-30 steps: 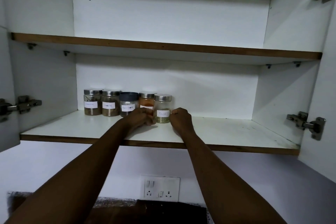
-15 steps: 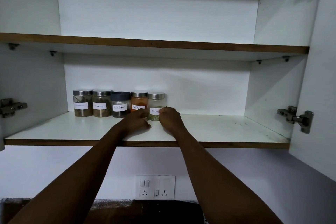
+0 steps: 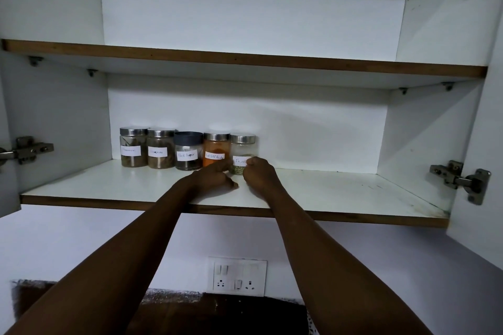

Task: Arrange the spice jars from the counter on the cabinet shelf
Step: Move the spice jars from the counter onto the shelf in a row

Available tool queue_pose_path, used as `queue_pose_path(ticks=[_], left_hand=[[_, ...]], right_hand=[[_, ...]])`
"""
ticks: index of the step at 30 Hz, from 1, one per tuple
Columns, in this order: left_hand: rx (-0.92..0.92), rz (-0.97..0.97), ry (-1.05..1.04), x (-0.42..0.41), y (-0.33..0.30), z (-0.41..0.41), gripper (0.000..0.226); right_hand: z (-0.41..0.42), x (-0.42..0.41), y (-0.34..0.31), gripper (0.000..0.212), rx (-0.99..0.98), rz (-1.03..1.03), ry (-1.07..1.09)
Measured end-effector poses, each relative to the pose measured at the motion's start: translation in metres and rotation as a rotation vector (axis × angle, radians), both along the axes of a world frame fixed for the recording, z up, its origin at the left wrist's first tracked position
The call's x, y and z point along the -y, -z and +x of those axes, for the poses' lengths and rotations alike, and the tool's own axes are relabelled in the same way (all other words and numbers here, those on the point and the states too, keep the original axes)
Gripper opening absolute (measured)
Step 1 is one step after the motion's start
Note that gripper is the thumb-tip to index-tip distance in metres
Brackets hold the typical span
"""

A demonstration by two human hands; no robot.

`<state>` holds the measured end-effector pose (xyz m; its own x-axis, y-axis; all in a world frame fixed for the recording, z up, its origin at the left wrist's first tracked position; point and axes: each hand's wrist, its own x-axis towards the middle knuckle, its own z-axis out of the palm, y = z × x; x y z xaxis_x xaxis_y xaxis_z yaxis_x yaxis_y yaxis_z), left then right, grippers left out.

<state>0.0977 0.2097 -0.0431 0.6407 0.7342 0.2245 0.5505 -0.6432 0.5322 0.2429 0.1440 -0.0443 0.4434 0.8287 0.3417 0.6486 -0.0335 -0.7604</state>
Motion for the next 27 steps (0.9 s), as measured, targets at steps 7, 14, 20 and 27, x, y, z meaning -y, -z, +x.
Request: queue_pose_path(ticks=[7,14,20,27], left_hand=[[-0.047,0.109,0.039,0.005,-0.006,0.008,0.051],[0.127,-0.094,-0.038,0.001,-0.007,0.013,0.021],[-0.089,0.138,-0.033,0.008,-0.004,0.017,0.047],[0.032,0.112,-0.078,0.005,0.003,0.010,0.046]], right_hand=[[-0.001,0.000,-0.004,0.040,0.009,-0.086,-0.028],[-0.006,0.004,-0.005,0.063,0.085,-0.118,-0.038],[-0.009,0.007,-0.006,0.052,0.119,-0.158,-0.055],[-0.010,0.017,-0.003,0.044,0.125,-0.055,-0.027]])
